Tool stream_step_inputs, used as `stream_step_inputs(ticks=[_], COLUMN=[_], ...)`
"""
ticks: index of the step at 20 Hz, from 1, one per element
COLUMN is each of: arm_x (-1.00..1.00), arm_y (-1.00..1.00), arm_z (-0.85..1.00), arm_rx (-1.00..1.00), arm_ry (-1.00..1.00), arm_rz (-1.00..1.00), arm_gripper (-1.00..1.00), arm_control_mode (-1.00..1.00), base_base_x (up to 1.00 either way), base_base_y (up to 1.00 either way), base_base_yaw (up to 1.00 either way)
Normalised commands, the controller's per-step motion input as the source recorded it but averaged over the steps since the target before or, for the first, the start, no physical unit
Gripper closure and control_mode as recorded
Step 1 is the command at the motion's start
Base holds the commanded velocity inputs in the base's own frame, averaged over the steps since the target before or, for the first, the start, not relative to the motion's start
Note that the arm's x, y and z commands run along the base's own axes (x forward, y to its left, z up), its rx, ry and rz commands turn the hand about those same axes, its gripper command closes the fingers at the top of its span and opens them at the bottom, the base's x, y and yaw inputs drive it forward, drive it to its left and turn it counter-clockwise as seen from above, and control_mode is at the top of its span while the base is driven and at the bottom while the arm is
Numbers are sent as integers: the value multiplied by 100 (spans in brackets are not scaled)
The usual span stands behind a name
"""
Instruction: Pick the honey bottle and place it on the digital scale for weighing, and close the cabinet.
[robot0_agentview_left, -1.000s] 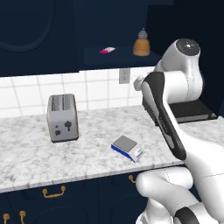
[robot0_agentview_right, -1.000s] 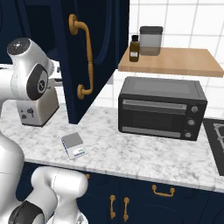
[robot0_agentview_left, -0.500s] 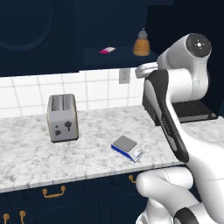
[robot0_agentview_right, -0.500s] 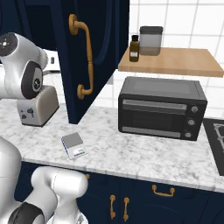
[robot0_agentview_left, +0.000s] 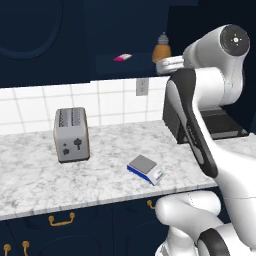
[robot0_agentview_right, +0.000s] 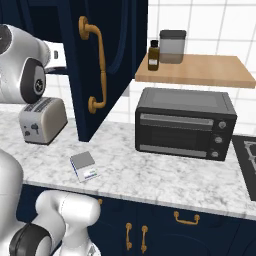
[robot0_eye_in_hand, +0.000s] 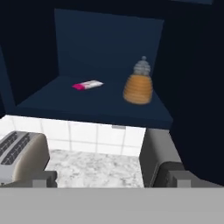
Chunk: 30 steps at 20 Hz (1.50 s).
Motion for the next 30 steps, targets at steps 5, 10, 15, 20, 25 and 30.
stream_step_inputs(ticks=[5,10,15,20,25,30], arm_x=[5,37,70,61,55,41], arm_y=[-2,0,0,0,0,-6], arm_z=[23,1,3,11,2,1], arm_rx=[0,0,1,0,0,0], arm_ry=[-7,-1,-2,-2,0,0], arm_rz=[0,0,0,0,0,0], arm_gripper=[-100,-100,-100,-100,-100,-100], arm_control_mode=[-100,-100,-100,-100,-100,-100], base_base_x=[0,0,0,0,0,0], base_base_y=[0,0,0,0,0,0], base_base_yaw=[0,0,0,0,0,0])
